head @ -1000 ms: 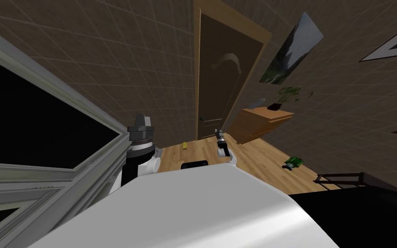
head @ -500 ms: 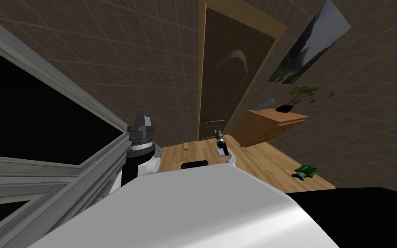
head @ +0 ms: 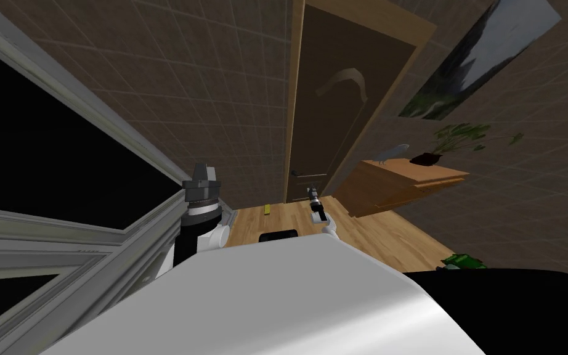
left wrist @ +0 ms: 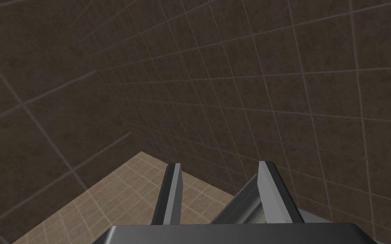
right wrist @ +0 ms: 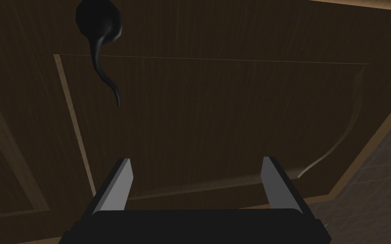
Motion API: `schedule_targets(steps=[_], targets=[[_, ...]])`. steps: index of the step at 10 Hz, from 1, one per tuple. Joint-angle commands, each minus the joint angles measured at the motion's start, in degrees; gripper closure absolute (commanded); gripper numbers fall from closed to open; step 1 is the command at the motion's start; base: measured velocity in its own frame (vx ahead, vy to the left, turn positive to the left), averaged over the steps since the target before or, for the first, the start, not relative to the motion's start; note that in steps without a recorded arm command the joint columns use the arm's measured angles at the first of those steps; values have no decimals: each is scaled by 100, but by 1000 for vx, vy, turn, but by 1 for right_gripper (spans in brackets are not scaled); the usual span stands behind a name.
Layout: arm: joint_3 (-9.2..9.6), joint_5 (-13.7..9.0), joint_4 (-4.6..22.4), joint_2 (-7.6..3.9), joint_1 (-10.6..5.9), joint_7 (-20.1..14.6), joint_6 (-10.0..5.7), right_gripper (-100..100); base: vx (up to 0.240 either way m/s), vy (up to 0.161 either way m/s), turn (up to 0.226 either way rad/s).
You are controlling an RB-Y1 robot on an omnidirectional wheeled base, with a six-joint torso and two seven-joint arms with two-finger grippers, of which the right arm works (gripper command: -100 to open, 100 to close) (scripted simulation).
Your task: Pull the door open
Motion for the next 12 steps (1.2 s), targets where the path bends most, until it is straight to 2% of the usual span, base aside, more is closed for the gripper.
schedule_targets(steps=[1,2,6,7,12], targets=[[-13,-24,286,-34,-123,3,-25,-100,84,-43,179],[-13,-24,355,-34,-123,3,-25,-100,65,-33,40],[-62,-92,1158,-161,-479,-15,-114,-100,76,-37,137],[-62,-92,1218,-161,-479,-15,-114,-100,52,-27,28],[-113,-163,2102,-290,-844,-33,-205,-100,62,-37,111]])
